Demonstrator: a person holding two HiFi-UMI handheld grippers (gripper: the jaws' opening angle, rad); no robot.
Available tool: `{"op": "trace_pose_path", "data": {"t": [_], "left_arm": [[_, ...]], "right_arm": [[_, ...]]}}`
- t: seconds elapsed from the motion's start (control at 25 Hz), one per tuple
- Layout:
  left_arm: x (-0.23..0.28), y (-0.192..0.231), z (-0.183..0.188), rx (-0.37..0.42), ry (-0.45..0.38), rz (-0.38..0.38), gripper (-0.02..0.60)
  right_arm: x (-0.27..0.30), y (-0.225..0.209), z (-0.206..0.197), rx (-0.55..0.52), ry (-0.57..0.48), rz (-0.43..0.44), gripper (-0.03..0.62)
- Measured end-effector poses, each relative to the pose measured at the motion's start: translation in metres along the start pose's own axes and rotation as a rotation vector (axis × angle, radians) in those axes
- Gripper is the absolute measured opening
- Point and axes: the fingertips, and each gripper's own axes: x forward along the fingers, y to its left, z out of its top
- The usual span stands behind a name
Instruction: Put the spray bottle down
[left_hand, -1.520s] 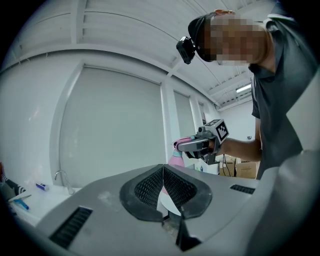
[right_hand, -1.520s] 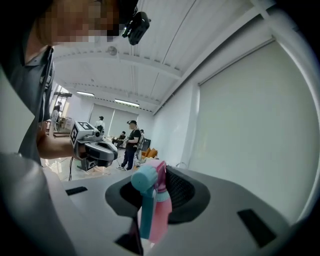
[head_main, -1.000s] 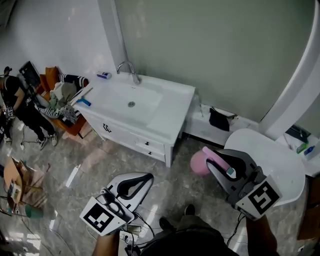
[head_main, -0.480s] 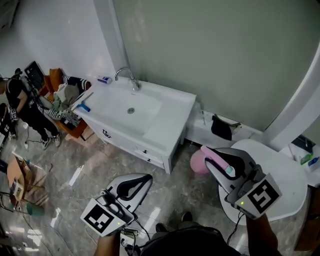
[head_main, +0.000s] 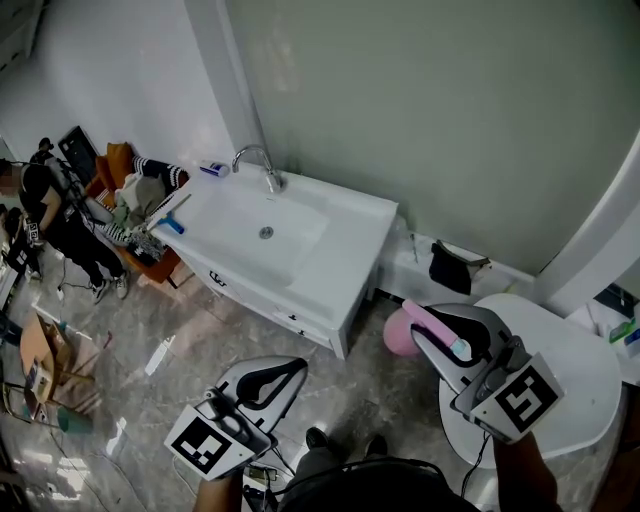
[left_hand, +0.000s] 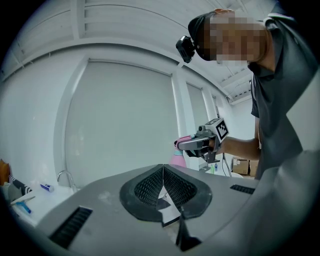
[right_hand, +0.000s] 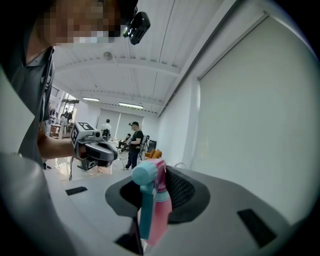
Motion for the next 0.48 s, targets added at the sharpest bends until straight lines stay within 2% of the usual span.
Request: {"op": "trace_pose_path", "data": {"t": [0.48], "left_arm": [[-0.023, 0.06, -0.002, 0.009, -0.033, -0.1, 0.006]], "right_arm": [[0.043, 0.012, 0.01, 0.003, 0.027, -0.131, 0.087]]}}
